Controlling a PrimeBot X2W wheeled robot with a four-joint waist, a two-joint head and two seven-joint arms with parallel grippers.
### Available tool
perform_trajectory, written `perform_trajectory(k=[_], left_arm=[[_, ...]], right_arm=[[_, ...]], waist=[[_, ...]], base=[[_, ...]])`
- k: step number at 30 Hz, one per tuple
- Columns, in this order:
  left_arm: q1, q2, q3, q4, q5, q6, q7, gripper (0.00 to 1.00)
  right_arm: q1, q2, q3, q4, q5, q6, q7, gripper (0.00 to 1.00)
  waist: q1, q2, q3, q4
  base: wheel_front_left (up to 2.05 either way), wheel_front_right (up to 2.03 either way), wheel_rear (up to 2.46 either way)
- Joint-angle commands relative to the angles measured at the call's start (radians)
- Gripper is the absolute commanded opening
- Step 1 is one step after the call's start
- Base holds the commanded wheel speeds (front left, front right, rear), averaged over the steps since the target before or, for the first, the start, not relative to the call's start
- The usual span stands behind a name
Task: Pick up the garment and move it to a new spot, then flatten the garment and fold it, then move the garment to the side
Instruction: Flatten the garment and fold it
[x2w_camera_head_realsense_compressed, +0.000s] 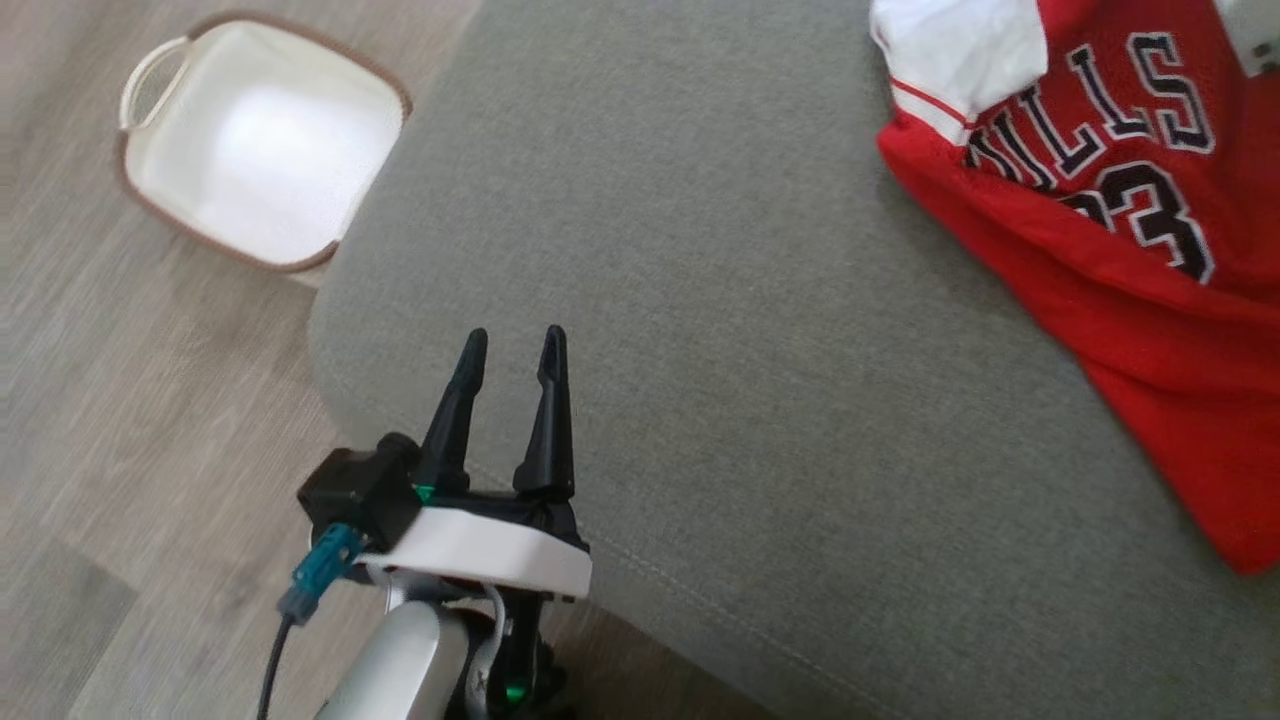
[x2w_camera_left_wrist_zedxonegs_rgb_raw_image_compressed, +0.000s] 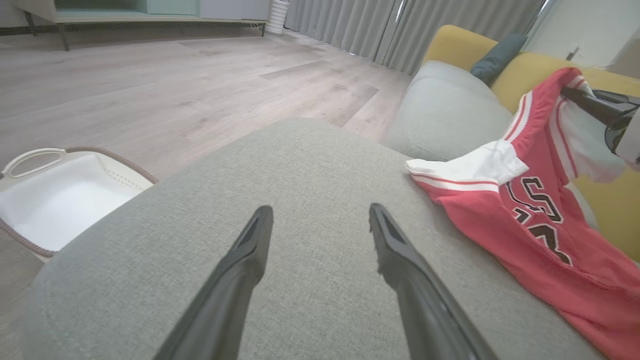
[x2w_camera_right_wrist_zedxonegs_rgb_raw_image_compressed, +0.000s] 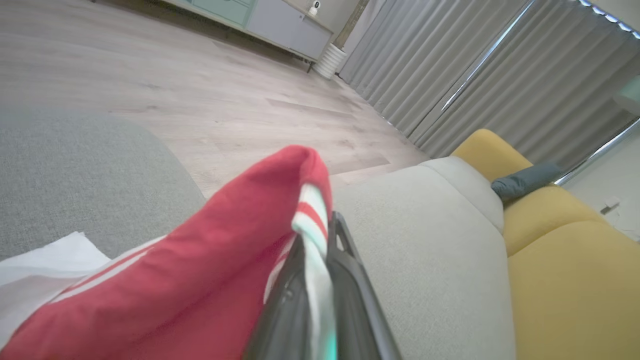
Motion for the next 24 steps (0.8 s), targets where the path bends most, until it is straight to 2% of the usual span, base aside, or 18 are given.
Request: perform_trajectory(k=[1,7,10,17,24], left_arm=[[-0.029,0.005,0.029,-0.040,-0.002,0.011,-0.009,1.00],[-0.033,0.005,0.028,-0.043,-0.003,0.019,-0.009,1.00],[-0.037,0.005,0.037,-0.038,0.009,0.016,-0.009,1.00],[-0.041,0.005,0.068,-0.036,0.048,0.003,-0.009,1.00],[-0.039,0.005,0.103,-0.039,0.096,-0.012,-0.009,1.00]], right_arm=[[-0.035,0.022,0.001,0.014,-0.022,0.007,-0.014,0.98],[-0.070,0.053,-0.055,0.132,-0.064,0.007,-0.078,1.00],[-0.067,0.065,-0.086,0.173,-0.071,0.007,-0.120,1.00],[0.009,0.104,-0.149,0.191,-0.001,0.007,-0.240,1.00],[0.196,0.139,-0.125,0.109,0.093,0.007,-0.288,1.00]], waist=[[0.0000,0.0000,0.027,0.018],[0.0000,0.0000,0.033,0.019],[0.0000,0.0000,0.022,-0.014],[0.0000,0.0000,-0.016,-0.158],[0.0000,0.0000,-0.053,-0.319]], base=[[0.00,0.00,0.00],[0.00,0.00,0.00],[0.00,0.00,0.00],[0.00,0.00,0.00],[0.00,0.00,0.00]])
